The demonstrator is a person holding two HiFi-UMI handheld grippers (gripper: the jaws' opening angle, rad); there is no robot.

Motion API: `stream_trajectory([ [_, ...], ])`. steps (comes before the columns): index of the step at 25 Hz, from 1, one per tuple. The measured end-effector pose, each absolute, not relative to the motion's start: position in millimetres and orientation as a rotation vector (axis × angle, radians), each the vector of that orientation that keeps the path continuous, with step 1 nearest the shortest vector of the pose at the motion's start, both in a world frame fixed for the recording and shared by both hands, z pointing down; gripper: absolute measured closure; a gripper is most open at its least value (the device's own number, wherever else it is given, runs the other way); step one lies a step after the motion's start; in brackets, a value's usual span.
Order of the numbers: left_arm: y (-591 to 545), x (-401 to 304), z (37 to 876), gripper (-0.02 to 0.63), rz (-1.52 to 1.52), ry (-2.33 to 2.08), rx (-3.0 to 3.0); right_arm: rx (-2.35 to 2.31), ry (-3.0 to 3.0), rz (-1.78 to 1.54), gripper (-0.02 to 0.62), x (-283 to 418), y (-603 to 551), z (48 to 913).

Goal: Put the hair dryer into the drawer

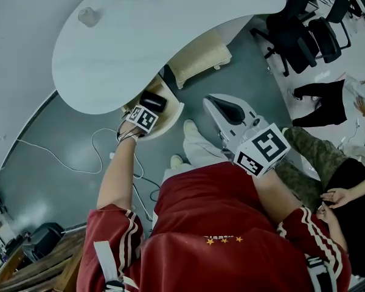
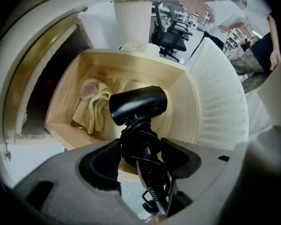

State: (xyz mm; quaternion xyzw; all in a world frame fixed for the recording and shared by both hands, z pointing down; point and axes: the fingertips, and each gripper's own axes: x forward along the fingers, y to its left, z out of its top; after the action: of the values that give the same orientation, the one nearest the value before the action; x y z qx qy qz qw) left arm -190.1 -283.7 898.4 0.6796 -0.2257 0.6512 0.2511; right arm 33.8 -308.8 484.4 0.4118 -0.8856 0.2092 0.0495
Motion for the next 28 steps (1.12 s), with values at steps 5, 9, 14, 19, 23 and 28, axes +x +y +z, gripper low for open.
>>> stream_trajectory([
  [5,-298,-181,893,0.36,1.622,-0.786,1.811,1.262,-2.682,0.645,0.589,35,-307,487],
  [9,-313,-177,890,0.364,1.529,-0.873,1.788,1.259,-2.67,0.652,0.589,36,-307,491],
  [14,-325,-178,893,0.364,1.452,-0.965,1.736,1.258,-2.665,0.65,0.589,38,-310,493],
  [19,-332,-179,896,0.36,1.441,-1.014,1.738,1.252,-2.648,0.662,0.589,41,-313,498],
  [23,-337,-177,904,0.362,1.408,-1.069,1.746,1.243,-2.643,0.66,0.589,39,-315,503],
  [28,-342,-174,915,0.362,1.315,-1.077,1.732,1.238,-2.633,0.645,0.589,37,-311,505],
])
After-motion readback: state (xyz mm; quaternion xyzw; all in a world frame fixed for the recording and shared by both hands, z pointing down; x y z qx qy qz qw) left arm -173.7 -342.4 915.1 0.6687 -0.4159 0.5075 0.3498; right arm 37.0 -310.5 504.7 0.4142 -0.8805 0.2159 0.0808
